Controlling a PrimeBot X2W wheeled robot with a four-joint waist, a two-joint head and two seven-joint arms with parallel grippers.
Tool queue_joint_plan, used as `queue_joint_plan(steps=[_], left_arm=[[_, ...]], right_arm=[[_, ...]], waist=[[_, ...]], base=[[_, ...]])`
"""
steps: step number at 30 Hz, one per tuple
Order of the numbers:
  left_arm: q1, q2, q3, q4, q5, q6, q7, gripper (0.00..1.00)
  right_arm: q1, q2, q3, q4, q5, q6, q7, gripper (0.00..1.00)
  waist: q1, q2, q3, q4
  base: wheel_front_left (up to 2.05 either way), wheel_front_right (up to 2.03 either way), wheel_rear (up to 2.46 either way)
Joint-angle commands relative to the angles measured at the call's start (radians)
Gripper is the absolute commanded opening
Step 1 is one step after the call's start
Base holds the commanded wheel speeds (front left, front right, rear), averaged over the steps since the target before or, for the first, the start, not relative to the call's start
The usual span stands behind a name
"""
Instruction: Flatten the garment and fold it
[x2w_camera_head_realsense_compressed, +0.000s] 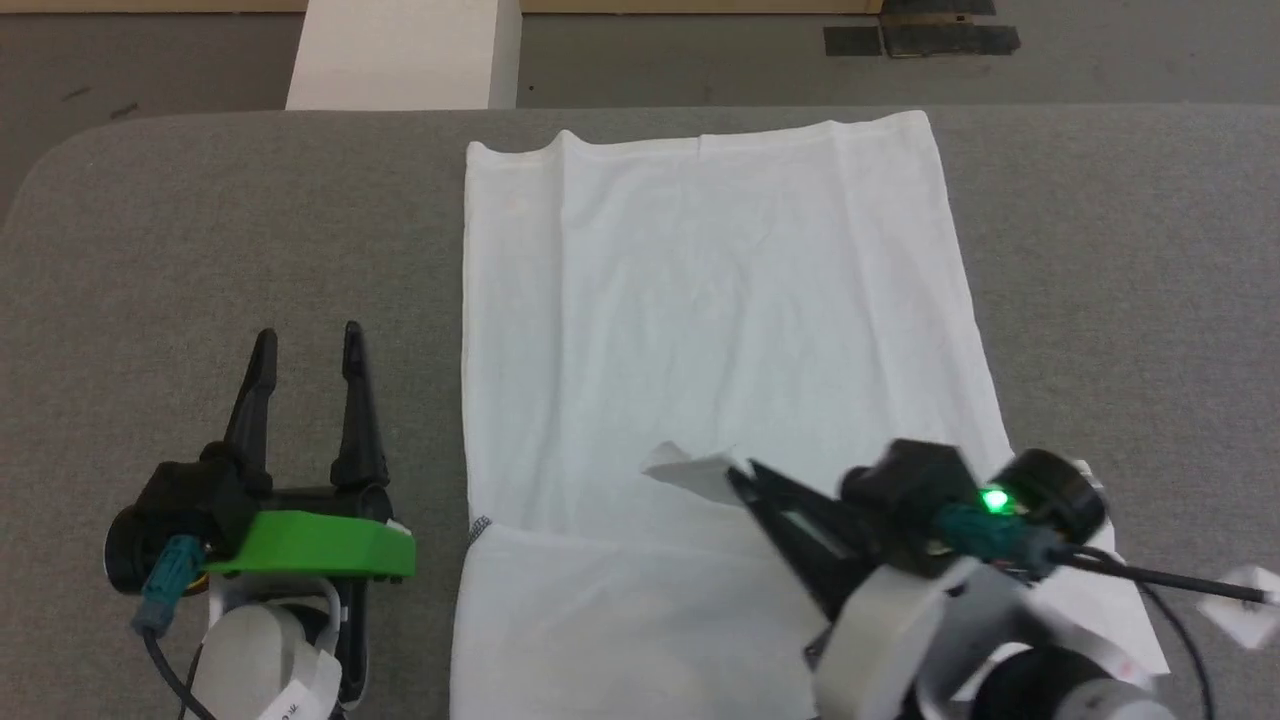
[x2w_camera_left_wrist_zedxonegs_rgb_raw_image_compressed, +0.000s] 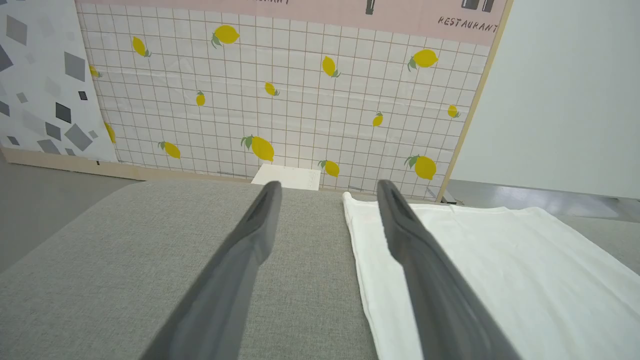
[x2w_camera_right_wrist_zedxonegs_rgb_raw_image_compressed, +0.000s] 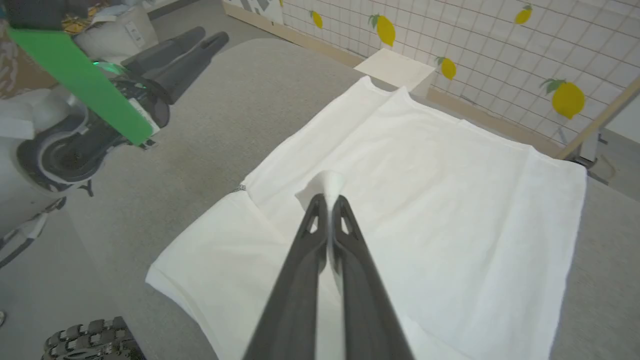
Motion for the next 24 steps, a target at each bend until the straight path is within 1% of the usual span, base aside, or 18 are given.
queue_joint_plan(steps=[1,4,8,12,16,21,24], left_arm=[[-0.017,-0.003,-0.005,0.001,-0.006,-0.004,-0.004,1.00],[-0.025,-0.003,-0.017,0.005,-0.013,-0.003,-0.004,1.00],[-0.034,-0.003,-0.029,0.009,-0.021,0.000,-0.004,1.00],[-0.040,-0.003,-0.034,0.013,-0.026,0.002,-0.004,1.00],[-0.046,-0.003,-0.041,0.016,-0.030,0.005,-0.004,1.00],[-0.051,-0.003,-0.043,0.019,-0.032,0.008,-0.004,1.00],[-0.057,-0.003,-0.051,0.027,-0.035,0.008,-0.004,1.00]], right_arm=[[-0.033,0.017,0.039,0.043,0.011,-0.001,-0.021,0.00],[-0.088,0.041,0.131,0.172,0.011,-0.001,-0.063,0.00],[-0.149,0.065,0.220,0.326,0.018,-0.001,-0.113,0.00],[-0.193,0.083,0.265,0.482,0.037,-0.001,-0.153,0.00],[-0.238,0.099,0.296,0.613,0.067,-0.001,-0.197,0.00],[-0.297,0.112,0.378,0.747,0.130,-0.001,-0.246,0.00],[-0.333,0.115,0.423,0.831,0.141,-0.001,-0.259,0.00]], waist=[[0.0000,0.0000,0.007,0.014],[0.0000,0.0000,0.018,0.035],[0.0000,0.0000,0.029,0.059],[0.0000,0.0000,0.038,0.076],[0.0000,0.0000,0.045,0.087],[0.0000,0.0000,0.054,0.088],[0.0000,0.0000,0.054,0.090]], base=[[0.00,0.00,0.00],[0.00,0.00,0.00],[0.00,0.00,0.00],[0.00,0.00,0.00],[0.00,0.00,0.00],[0.00,0.00,0.00],[0.00,0.00,0.00]])
